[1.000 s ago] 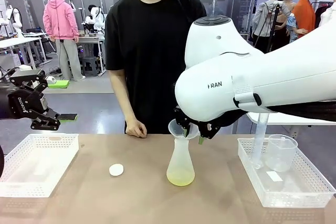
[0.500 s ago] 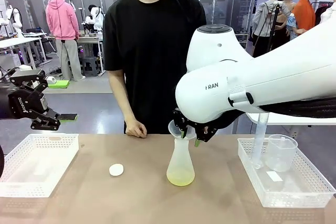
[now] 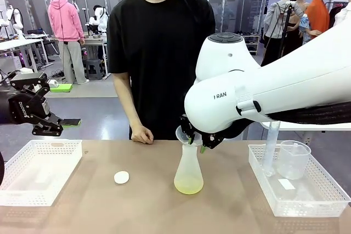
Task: Prepare the solutions needed for the experiment.
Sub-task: Once the solution is in the Big flask , pick up the Plastic Funnel and place it back into the right Organizing basket.
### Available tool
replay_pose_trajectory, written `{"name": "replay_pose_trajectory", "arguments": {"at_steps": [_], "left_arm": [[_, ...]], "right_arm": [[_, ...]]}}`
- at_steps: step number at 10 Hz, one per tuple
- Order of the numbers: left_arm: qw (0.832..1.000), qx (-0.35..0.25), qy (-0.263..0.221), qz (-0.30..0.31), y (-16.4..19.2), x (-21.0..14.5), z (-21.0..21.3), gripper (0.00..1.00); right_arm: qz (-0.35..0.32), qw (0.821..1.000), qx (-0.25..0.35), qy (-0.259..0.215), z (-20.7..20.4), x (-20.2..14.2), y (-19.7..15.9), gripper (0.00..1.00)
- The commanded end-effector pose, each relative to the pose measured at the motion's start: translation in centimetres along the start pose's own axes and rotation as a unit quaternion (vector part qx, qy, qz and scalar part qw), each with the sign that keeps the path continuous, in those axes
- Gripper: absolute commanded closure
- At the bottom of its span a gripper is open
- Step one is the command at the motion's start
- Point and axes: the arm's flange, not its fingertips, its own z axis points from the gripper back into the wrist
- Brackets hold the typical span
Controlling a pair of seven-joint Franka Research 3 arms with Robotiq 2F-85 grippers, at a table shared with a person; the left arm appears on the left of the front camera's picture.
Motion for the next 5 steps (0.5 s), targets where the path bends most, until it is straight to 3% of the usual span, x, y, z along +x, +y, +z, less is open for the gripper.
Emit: {"name": "replay_pose_trajectory", "arguments": {"at_steps": [1, 2, 3, 5], "left_arm": [[1.0, -0.013, -0.003, 0.002, -0.31, 0.04, -0.27, 0.0], [1.0, -0.013, -0.003, 0.002, -0.31, 0.04, -0.27, 0.0], [1.0, -0.013, -0.003, 0.002, -0.31, 0.04, -0.27, 0.0], [1.0, -0.013, -0.003, 0.002, -0.31, 0.04, -0.27, 0.0]], "right_arm": [[-0.016, 1.0, 0.013, -0.013, -0.22, -0.48, -0.19, 0.82], [-0.019, 1.0, 0.009, -0.009, -0.1, -0.46, -0.42, 0.86], [-0.021, 1.0, 0.008, -0.007, -0.03, -0.38, -0.56, 0.98], [-0.021, 1.0, 0.009, -0.004, 0.02, -0.33, -0.69, 1.0]]}}
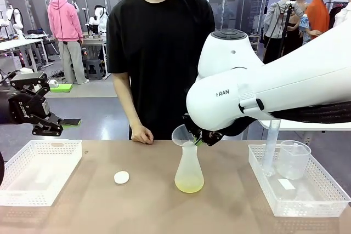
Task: Prepare the solutions needed for the experiment.
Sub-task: Once the solution is in the Big flask , pick up the Plastic Funnel and place it back into the right Organizing basket.
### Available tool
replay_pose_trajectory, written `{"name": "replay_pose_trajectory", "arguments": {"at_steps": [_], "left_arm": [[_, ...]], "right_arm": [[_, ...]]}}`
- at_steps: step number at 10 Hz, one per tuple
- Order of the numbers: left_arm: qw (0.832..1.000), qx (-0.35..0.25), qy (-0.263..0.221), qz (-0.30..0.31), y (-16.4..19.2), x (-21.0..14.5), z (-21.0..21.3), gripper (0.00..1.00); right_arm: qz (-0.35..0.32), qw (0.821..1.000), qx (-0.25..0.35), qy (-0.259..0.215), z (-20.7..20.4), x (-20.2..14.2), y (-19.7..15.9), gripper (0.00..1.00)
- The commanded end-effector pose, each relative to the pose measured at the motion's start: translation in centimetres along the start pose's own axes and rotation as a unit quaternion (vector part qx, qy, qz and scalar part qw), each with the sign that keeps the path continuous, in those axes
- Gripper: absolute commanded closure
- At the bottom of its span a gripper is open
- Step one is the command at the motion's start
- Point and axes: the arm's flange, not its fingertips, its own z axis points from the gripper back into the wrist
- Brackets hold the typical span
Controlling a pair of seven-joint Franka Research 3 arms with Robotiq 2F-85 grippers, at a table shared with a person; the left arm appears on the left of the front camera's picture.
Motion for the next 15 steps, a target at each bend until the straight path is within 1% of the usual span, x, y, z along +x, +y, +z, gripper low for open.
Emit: {"name": "replay_pose_trajectory", "arguments": {"at_steps": [1, 2, 3, 4, 5, 8, 12, 15], "left_arm": [[1.0, -0.013, -0.003, 0.002, -0.3, 0.0, -0.3, 0.0], [1.0, -0.013, -0.003, 0.002, -0.3, 0.0, -0.3, 0.0], [1.0, -0.013, -0.003, 0.002, -0.3, 0.0, -0.3, 0.0], [1.0, -0.013, -0.003, 0.002, -0.3, 0.0, -0.3, 0.0], [1.0, -0.013, -0.003, 0.002, -0.3, 0.0, -0.3, 0.0], [1.0, -0.013, -0.003, 0.002, -0.3, 0.0, -0.3, 0.0], [1.0, -0.013, -0.003, 0.002, -0.3, 0.0, -0.3, 0.0], [1.0, -0.013, -0.003, 0.002, -0.3, 0.0, -0.3, 0.0]], "right_arm": [[-0.018, 1.0, 0.006, 0.007, -0.8, -0.7, -0.7, 1.0], [-0.023, 0.999, 0.022, 0.007, -0.6, -0.6, -0.6, 1.0], [-0.023, 0.999, 0.022, 0.007, -0.2, -0.4, -0.6, 1.0], [-0.025, 0.999, 0.038, 0.016, 0.5, 0.0, -0.5, 1.0], [-0.025, 0.999, 0.042, 0.013, 1.1, 0.3, -0.5, 0.98], [-0.027, 0.997, 0.067, -0.004, 3.1, 1.3, -0.7, 0.98], [-0.02, 0.987, 0.156, 0.017, 6.7, 3.4, -1.0, 0.98], [-0.016, 0.982, 0.185, 0.019, 9.4, 4.5, -1.8, 0.98]]}}
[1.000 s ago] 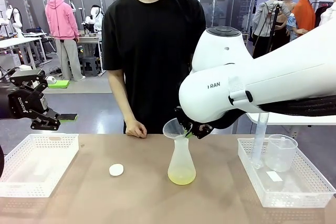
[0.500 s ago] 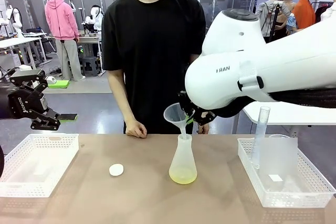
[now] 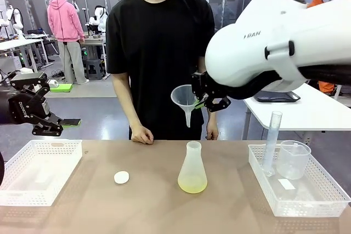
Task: Prepare the solutions needed for the experiment.
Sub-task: Once the solution is in the Big flask , pick up the Plastic Funnel and place it back into the right Organizing basket.
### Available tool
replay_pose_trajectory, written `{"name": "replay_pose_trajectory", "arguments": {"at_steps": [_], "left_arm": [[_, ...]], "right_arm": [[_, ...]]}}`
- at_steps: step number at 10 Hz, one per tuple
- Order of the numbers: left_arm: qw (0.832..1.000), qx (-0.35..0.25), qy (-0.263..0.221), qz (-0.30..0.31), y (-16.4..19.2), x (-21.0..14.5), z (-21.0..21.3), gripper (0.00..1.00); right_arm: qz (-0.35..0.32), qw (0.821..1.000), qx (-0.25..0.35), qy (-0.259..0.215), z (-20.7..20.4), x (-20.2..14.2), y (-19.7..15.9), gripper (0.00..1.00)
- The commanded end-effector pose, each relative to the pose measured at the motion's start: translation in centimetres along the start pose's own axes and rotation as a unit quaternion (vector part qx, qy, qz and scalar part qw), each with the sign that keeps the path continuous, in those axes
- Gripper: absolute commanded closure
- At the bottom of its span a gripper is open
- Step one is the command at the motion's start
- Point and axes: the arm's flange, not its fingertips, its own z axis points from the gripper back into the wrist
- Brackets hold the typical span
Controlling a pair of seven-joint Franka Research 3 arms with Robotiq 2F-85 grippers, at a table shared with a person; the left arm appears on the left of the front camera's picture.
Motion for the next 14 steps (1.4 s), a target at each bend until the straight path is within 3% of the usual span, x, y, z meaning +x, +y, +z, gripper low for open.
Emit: {"name": "replay_pose_trajectory", "arguments": {"at_steps": [1, 4, 5, 8, 10, 11, 13, 14], "left_arm": [[1.0, -0.013, -0.003, 0.002, -0.3, 0.0, -0.3, 0.0], [1.0, -0.013, -0.003, 0.002, -0.3, 0.0, -0.3, 0.0], [1.0, -0.013, -0.003, 0.002, -0.3, 0.0, -0.3, 0.0], [1.0, -0.013, -0.003, 0.002, -0.3, 0.0, -0.3, 0.0], [1.0, -0.013, -0.003, 0.002, -0.3, 0.0, -0.3, 0.0], [1.0, -0.013, -0.003, 0.002, -0.3, 0.0, -0.3, 0.0], [1.0, -0.013, -0.003, 0.002, -0.3, 0.0, -0.3, 0.0], [1.0, -0.013, -0.003, 0.002, -0.3, 0.0, -0.3, 0.0]], "right_arm": [[0.006, 1.0, 0.018, 0.008, 1.2, 0.5, -1.2, 0.98], [0.026, 0.998, 0.023, 0.051, 4.6, 1.4, -2.3, 0.98], [0.04, 0.997, -0.003, 0.063, 6.1, 1.7, -3.3, 0.98], [0.053, 0.997, -0.029, 0.044, 10.3, 4.0, -8.8, 0.98], [0.085, 0.995, -0.057, 0.023, 11.4, 5.8, -12.0, 0.98], [0.069, 0.995, -0.07, 0.009, 11.8, 6.4, -13.5, 0.98], [0.039, 0.996, -0.082, 0.0, 11.8, 6.5, -14.7, 0.98], [0.061, 0.996, -0.068, 0.014, 12.0, 6.8, -13.8, 0.98]]}}
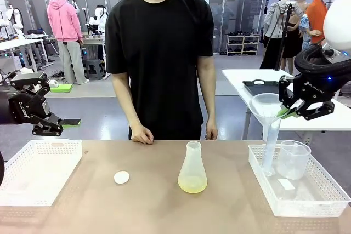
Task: Prepare the solutions needed for the experiment.
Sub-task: Once the solution is in the Big flask , pick up the Plastic Funnel and place it back into the right Organizing basket.
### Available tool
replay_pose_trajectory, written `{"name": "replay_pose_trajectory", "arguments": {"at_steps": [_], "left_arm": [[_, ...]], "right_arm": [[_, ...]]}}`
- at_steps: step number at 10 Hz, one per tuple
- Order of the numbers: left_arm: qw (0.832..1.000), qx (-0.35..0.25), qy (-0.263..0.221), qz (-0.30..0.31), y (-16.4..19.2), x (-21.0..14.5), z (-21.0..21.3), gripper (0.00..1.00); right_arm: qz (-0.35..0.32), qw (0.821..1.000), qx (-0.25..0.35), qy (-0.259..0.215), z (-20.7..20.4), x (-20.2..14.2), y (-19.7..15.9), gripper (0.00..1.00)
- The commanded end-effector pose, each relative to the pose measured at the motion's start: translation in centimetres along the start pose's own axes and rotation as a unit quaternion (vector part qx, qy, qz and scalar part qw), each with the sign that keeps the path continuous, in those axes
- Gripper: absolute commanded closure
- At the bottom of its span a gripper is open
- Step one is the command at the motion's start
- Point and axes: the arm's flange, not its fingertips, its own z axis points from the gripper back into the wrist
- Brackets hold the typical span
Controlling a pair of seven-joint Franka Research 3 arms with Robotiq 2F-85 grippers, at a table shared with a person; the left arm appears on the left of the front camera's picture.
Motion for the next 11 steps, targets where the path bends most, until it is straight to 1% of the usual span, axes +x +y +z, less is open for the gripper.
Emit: {"name": "replay_pose_trajectory", "arguments": {"at_steps": [1, 4, 5, 6, 7, 8, 9, 10, 11], "left_arm": [[1.0, -0.013, -0.003, 0.002, -0.3, 0.0, -0.3, 0.0], [1.0, -0.013, -0.003, 0.002, -0.3, 0.0, -0.3, 0.0], [1.0, -0.013, -0.003, 0.002, -0.3, 0.0, -0.3, 0.0], [1.0, -0.013, -0.003, 0.002, -0.3, 0.0, -0.3, 0.0], [1.0, -0.013, -0.003, 0.002, -0.3, 0.0, -0.3, 0.0], [1.0, -0.013, -0.003, 0.002, -0.3, 0.0, -0.3, 0.0], [1.0, -0.013, -0.003, 0.002, -0.3, 0.0, -0.3, 0.0], [1.0, -0.013, -0.003, 0.002, -0.3, 0.0, -0.3, 0.0], [1.0, -0.013, -0.003, 0.002, -0.3, 0.0, -0.3, 0.0]], "right_arm": [[0.01, 1.0, 0.007, 0.003, 0.2, -0.3, 1.0, 0.98], [0.01, 1.0, 0.007, 0.003, 0.2, -0.3, 1.0, 0.98], [0.007, 1.0, 0.002, -0.001, 0.2, -0.3, 0.7, 0.94], [-0.033, 0.999, -0.035, 0.001, 0.3, 0.1, -0.8, 0.94], [-0.085, 0.994, -0.074, -0.005, 0.7, 0.9, -3.3, 0.94], [-0.112, 0.99, -0.09, 0.013, 0.6, 1.4, -4.5, 0.94], [-0.137, 0.982, -0.129, 0.027, 0.0, 1.8, -5.9, 0.94], [-0.154, 0.975, -0.153, 0.04, -0.4, 2.1, -7.3, 0.94], [-0.178, 0.968, -0.172, 0.038, -1.2, 2.7, -8.6, 0.94]]}}
